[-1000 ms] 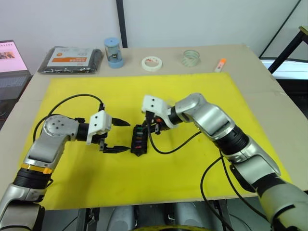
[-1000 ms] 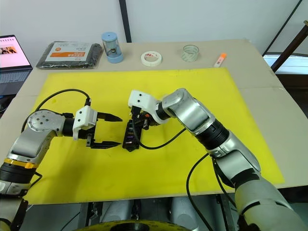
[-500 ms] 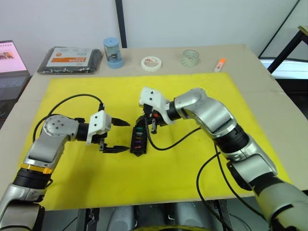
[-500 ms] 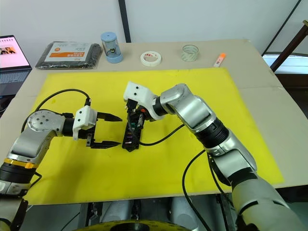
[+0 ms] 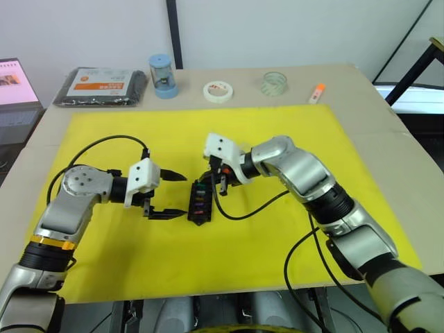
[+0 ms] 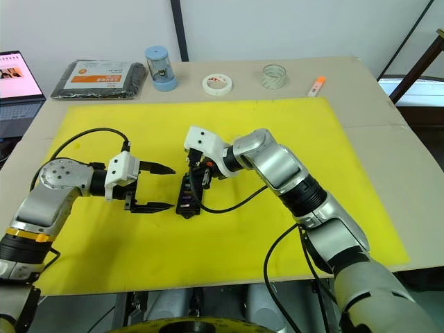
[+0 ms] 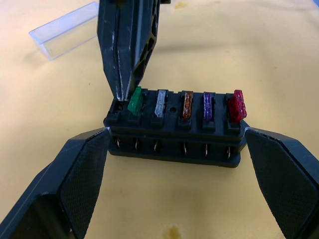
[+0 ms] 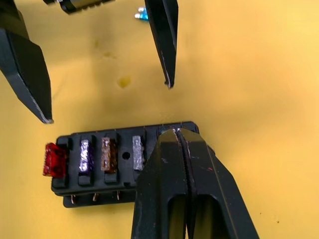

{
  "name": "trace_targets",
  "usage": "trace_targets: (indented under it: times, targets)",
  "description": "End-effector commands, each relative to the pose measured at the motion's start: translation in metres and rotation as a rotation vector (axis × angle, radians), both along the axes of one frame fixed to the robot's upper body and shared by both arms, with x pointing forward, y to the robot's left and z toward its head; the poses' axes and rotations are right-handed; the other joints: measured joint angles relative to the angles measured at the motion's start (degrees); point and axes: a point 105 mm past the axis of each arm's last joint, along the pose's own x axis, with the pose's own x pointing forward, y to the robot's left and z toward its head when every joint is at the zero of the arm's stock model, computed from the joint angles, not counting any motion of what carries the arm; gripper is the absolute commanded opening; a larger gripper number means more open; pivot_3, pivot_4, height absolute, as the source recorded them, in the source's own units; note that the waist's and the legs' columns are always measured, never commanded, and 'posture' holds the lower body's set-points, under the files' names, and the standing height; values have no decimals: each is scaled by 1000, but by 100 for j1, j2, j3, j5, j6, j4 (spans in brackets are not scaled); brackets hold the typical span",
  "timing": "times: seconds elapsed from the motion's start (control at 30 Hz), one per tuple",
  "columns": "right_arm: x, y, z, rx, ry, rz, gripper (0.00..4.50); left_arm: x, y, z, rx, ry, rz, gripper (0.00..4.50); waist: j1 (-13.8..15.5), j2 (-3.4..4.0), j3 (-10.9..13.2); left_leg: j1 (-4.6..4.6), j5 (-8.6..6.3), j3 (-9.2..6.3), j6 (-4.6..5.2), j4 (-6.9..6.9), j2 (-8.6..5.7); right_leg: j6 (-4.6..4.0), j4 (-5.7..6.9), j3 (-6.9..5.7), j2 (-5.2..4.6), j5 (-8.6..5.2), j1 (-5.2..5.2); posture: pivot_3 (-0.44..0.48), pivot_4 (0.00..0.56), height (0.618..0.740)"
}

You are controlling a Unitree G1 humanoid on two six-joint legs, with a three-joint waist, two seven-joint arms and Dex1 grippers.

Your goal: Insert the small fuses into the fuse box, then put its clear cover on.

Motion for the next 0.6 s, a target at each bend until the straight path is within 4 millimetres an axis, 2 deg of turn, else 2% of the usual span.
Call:
trace_targets:
  times: [0.03, 0.27, 0.47, 0.6]
  targets:
    - [-1, -2, -5, -7, 1, 13, 22, 3, 1, 9, -2, -36, 1, 4500, 0, -1, 0, 0, 0, 0, 0, 0, 0, 0, 0, 0, 0, 0, 0, 0, 150, 740]
    - [0, -4, -9, -6, -5, 7, 22, 3, 2, 9, 0, -35, 1, 4500, 0, -1, 0, 2, 0, 0, 0, 0, 1, 0, 0, 0, 0, 0, 2, 0, 150, 740]
    - [2, 1, 17, 68, -42, 15, 22, 3, 1, 9, 0, -35, -2, 4500, 1, 0, 0, 1, 0, -1, 0, 0, 1, 0, 0, 0, 0, 0, 1, 0, 150, 740]
    - [-7, 2, 23, 75, -41, 57, 22, 3, 0, 9, -1, -36, -4, 4500, 2, 0, 0, 0, 0, -1, 0, 0, 2, 0, 0, 0, -1, 0, 1, 0, 150, 740]
